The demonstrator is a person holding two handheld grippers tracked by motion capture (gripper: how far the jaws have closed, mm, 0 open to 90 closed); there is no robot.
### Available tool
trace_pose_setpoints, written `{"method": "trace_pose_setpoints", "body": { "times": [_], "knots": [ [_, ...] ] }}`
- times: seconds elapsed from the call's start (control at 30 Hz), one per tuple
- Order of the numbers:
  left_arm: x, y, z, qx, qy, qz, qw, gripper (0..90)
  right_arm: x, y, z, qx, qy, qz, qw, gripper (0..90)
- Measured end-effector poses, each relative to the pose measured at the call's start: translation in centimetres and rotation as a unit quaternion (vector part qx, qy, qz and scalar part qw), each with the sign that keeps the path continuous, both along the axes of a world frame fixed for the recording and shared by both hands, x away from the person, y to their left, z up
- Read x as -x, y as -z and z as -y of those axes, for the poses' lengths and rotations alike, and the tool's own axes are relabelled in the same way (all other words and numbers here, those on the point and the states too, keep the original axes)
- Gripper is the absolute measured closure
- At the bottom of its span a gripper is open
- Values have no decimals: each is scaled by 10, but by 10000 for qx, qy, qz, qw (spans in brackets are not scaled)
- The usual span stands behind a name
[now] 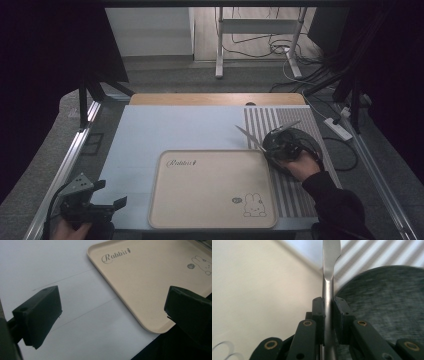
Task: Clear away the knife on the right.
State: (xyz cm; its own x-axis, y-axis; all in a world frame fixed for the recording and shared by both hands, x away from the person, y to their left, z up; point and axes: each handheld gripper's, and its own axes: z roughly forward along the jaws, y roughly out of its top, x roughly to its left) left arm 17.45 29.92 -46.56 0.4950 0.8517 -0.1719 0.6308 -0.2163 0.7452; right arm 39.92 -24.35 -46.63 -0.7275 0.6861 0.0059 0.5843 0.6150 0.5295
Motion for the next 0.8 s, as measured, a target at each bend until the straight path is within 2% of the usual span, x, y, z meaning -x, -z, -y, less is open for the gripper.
{"method": "trace_pose_setpoints", "body": {
  "times": [0.03, 0.13, 0.2, 0.23, 0.27, 0.33, 0.37, 0.53, 0.6, 0.67, 0.8],
  "knots": [
    [0, 0, 0, 1, 2, 3, 10000, 21, 12, 2, -7, 22, -128, -42, 9999, 800],
    [0, 0, 0, 1, 1, 1, 10000, 21, 29, 4, -16, 58, -330, -103, 9994, 800],
    [0, 0, 0, -1, 1, -2, 10000, 21, 40, 5, -22, 64, -451, -147, 9989, 800],
    [0, 0, 0, -1, 1, -2, 10000, 21, 40, 5, -22, 64, -451, -147, 9989, 800],
    [0, 0, 0, 0, 0, -2, 10000, 21, 50, 6, -28, 98, -567, -200, 9981, 801],
    [0, 0, 0, 2, -1, -3, 10000, 21, 53, 6, -30, 100, -605, -210, 9979, 800],
    [0, 0, 0, 3, -2, -6, 10000, 20, 62, 8, -35, 125, -688, -251, 9972, 800],
    [0, 0, 0, -2, 1, -10, 10000, 21, 76, 14, -47, 222, -848, -344, 9956, 800],
    [-1, 0, 0, 6, -4, -12, 10000, 21, 80, 18, -51, 351, -927, -401, 9943, 800],
    [-1, 0, 0, 5, -5, -12, 10000, 21, 83, 21, -55, 449, -985, -426, 9932, 799],
    [-1, 0, 0, -2, 3, -12, 10000, 21, 83, 28, -60, 607, -1032, -613, 9909, 797]
  ]
}}
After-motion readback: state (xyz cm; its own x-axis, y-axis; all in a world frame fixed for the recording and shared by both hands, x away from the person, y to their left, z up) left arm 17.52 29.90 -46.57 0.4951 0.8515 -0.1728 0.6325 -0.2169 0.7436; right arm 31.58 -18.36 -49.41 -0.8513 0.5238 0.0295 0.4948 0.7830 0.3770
